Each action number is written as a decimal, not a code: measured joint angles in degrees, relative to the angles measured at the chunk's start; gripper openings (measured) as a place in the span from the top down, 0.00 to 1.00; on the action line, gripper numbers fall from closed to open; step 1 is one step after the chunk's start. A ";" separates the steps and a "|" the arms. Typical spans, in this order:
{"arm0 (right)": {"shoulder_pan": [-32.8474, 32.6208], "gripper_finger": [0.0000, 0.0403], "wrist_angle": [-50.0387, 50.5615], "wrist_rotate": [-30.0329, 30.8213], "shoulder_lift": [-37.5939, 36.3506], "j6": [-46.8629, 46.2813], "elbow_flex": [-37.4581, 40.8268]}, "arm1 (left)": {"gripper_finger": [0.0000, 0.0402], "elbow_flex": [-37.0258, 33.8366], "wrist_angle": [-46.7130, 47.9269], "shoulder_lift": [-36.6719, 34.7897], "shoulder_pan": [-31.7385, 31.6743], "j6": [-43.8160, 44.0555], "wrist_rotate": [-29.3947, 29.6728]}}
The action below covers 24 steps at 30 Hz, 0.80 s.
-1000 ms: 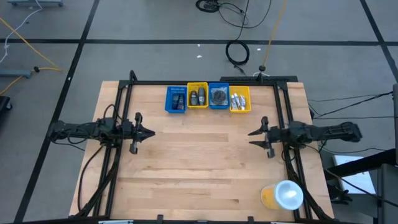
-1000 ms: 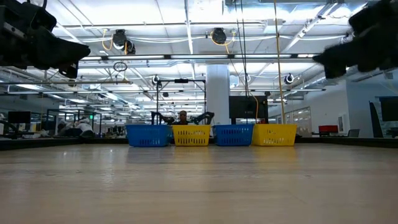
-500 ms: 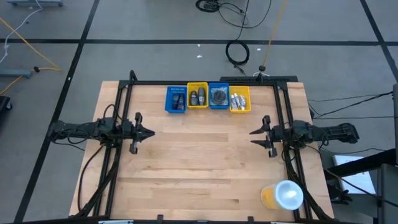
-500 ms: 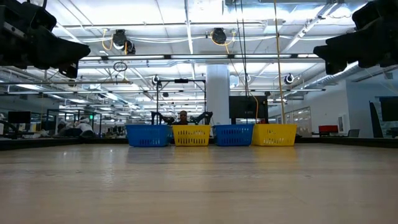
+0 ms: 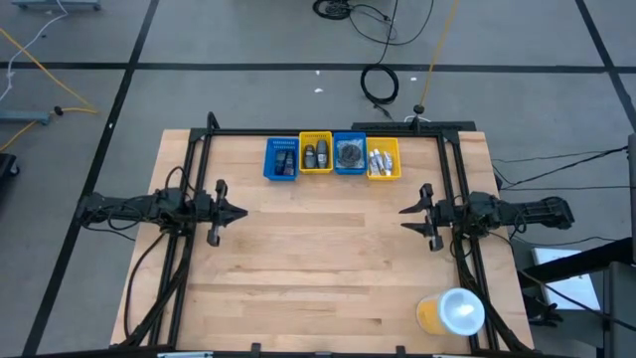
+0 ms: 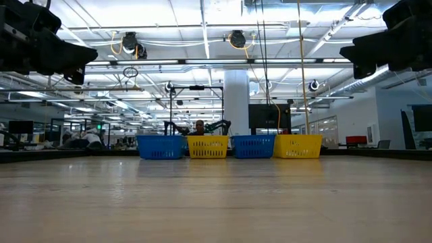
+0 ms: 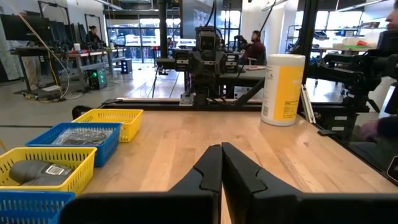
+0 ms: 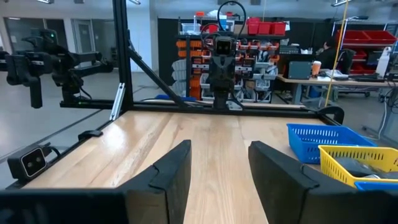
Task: Pick & Place Travel size toiletries
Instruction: Return to Home Position
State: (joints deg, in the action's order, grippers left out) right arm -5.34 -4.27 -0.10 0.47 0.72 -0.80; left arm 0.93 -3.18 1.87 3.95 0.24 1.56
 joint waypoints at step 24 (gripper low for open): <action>-0.02 0.61 -0.20 0.00 0.02 -0.01 0.00 | 0.96 0.00 0.00 0.00 0.00 -0.02 0.02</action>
State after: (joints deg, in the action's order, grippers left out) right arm -5.37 -4.47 -0.10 0.49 0.71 -0.80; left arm 0.93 -3.18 1.87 3.95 0.23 1.58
